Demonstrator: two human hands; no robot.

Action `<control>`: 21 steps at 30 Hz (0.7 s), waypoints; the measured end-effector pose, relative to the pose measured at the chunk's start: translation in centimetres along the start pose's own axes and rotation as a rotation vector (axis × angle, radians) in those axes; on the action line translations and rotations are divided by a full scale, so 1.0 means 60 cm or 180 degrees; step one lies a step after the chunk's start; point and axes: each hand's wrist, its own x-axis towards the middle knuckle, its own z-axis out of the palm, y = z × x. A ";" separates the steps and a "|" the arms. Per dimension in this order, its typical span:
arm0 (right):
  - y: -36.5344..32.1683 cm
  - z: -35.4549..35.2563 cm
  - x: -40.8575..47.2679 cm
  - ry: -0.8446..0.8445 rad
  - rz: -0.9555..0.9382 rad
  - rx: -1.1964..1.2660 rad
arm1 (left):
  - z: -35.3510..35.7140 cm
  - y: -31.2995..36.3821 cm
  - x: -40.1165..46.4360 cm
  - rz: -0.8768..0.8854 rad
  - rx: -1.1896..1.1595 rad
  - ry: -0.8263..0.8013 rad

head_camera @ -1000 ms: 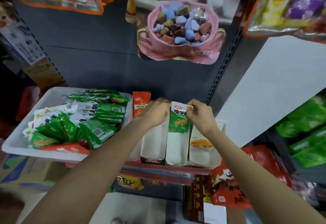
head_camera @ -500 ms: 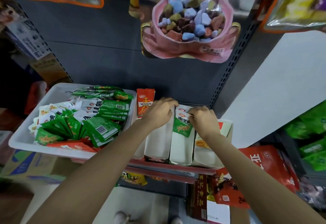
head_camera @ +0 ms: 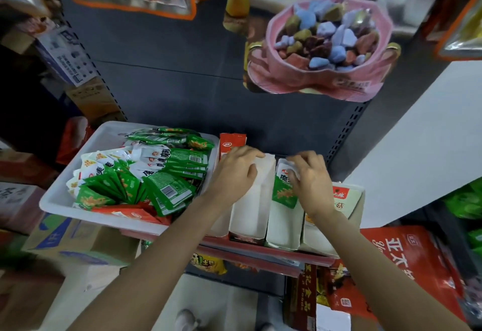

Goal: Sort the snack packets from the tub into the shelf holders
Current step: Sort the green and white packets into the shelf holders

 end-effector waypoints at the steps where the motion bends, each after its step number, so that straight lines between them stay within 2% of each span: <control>1: -0.018 0.000 0.003 -0.0043 0.0025 0.0146 | -0.013 -0.008 -0.007 -0.0072 0.0012 0.0115; 5: -0.108 0.019 0.025 -0.0621 0.0024 0.0655 | -0.077 -0.064 -0.029 -0.0474 0.0198 0.0457; 8: -0.191 0.052 0.050 -0.0902 -0.0125 0.0916 | -0.133 -0.142 -0.041 -0.0814 0.0355 0.0496; 11: -0.268 0.096 0.074 -0.1221 -0.0172 0.0930 | -0.173 -0.228 -0.044 -0.1057 0.0530 0.0085; 15: -0.339 0.158 0.103 -0.1637 -0.0063 0.0785 | -0.198 -0.293 -0.048 -0.0861 0.0336 -0.0414; 18: -0.369 0.191 0.111 -0.1723 0.0061 0.0545 | -0.212 -0.313 -0.043 -0.0826 0.0357 -0.0563; 21: -0.387 0.208 0.099 -0.1377 0.0172 0.0235 | -0.217 -0.327 -0.043 -0.0768 0.0426 -0.0579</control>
